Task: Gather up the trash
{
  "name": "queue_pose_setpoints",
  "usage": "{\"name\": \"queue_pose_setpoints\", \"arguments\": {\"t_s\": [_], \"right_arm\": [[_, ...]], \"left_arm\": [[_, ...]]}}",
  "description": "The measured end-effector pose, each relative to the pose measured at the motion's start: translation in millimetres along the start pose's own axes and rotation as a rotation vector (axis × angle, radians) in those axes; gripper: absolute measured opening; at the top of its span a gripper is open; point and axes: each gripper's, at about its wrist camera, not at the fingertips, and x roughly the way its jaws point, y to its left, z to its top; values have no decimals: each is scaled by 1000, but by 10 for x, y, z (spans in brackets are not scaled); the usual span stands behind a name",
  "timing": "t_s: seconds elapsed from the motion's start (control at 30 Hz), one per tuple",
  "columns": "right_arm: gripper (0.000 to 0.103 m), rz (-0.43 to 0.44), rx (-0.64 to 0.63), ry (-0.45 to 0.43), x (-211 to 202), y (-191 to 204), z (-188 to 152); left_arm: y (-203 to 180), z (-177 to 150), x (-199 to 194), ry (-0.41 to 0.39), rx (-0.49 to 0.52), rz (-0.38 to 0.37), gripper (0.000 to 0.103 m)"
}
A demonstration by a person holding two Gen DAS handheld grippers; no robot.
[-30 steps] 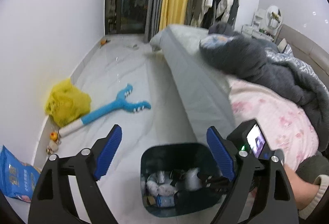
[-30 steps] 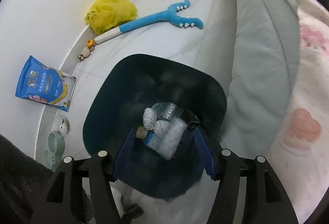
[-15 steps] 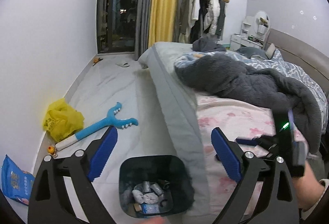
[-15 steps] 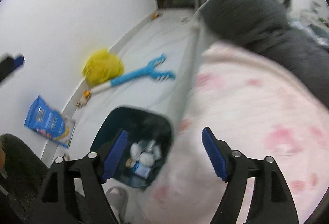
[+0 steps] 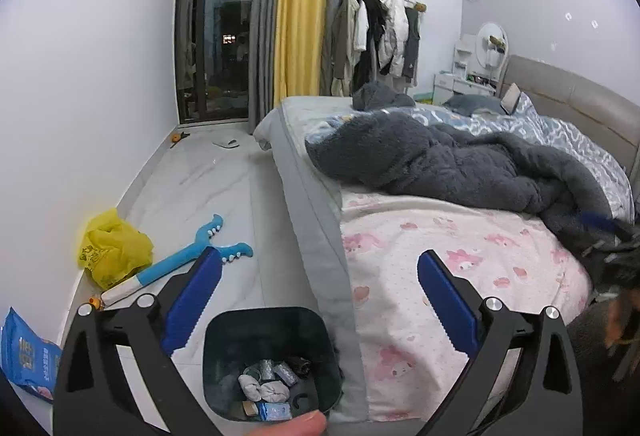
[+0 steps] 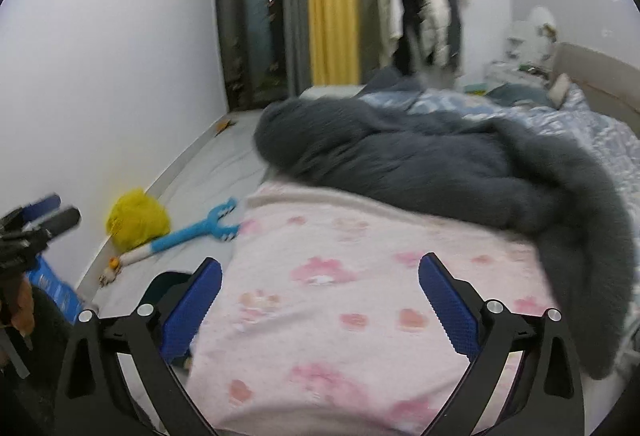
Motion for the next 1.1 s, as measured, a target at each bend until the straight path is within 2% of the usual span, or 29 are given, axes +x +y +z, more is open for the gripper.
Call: {"name": "queue_pose_setpoints", "arguments": {"t_s": [0.1,0.23,0.37,0.5,0.63,0.87,1.1], "right_arm": [[100,-62,-34,-40,-279,-168,-33],[100,-105,-32,-35,-537,-457,-157],[100,-40,27,-49,-664,-744,-248],[100,8,65,2,-519,-836,-340],[100,0,22,11,-489,-741,-339],[100,-1,-70,55,-403,-542,-352],[100,19,-45,46,-432,-593,-346]], "left_arm": [[-98,-6,16,4,11,-15,100],[-216,-15,-17,-4,12,-28,100],[-296,-53,-68,-8,6,-24,100],[-311,-77,-20,-2,-13,-18,100],[-286,-109,68,28,-20,-16,100],[-321,-137,62,29,3,-30,100],[-368,-155,62,28,27,-44,100]]}}
